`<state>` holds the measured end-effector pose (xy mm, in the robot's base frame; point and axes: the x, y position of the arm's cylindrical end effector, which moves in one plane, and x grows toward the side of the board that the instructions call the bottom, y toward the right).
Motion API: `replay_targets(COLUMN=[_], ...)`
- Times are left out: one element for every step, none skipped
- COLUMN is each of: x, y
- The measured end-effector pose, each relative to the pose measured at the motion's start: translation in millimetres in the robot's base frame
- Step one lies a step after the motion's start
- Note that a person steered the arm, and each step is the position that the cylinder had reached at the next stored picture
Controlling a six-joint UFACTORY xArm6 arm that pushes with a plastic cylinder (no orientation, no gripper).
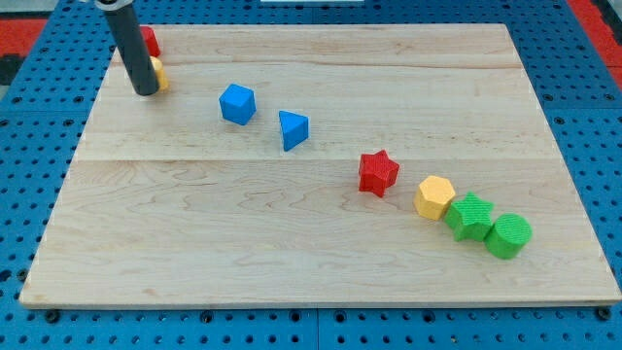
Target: Nudge the yellow heart left a bit
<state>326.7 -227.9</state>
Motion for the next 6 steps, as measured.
replay_targets(x=[0,21,18,-15,-17,-14], y=[-35,3,46,46,16,48])
